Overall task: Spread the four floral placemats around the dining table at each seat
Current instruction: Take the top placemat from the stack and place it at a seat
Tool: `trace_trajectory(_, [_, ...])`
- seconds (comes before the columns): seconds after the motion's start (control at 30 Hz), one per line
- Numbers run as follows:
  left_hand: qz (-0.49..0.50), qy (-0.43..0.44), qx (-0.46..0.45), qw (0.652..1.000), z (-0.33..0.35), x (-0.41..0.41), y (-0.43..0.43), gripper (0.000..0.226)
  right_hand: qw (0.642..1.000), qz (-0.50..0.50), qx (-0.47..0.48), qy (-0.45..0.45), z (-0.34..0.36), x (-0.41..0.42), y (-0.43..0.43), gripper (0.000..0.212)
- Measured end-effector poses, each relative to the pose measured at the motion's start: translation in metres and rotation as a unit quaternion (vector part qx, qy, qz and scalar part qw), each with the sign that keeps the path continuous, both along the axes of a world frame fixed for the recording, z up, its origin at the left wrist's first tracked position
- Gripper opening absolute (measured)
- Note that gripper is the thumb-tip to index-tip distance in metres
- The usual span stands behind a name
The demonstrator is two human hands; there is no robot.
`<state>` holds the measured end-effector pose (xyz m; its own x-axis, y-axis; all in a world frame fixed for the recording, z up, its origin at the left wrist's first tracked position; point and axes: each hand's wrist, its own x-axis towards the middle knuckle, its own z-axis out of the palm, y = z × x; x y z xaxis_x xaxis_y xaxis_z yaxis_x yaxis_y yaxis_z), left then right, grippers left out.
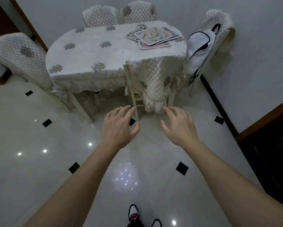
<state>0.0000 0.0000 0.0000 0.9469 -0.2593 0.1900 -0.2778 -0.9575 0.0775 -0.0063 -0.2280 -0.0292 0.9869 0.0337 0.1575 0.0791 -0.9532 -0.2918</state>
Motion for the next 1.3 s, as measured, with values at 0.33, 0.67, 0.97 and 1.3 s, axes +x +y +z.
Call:
trace_trajectory(0.33, [-0.013,-0.02,-0.019,1.0,-0.007,0.105,0.002,0.062,1.0,-0.006,-0.002,-0.017,-0.006,0.1,0.001,0.052])
trace_trajectory(0.67, [-0.021,-0.006,-0.05,0.999,-0.006,0.281,0.02,0.061,0.999,-0.037,-0.013,0.002,-0.003,0.266,0.018,0.054])
trace_trajectory(0.97, [-0.045,0.008,-0.051,0.998,-0.007,0.394,0.022,0.06,0.998,-0.058,0.001,0.002,-0.001,0.366,0.02,0.052])
trace_trajectory(1.3, [-0.039,0.002,-0.059,0.997,-0.018,0.513,-0.03,0.058,0.999,-0.048,0.01,-0.021,-0.009,0.488,-0.028,0.053])
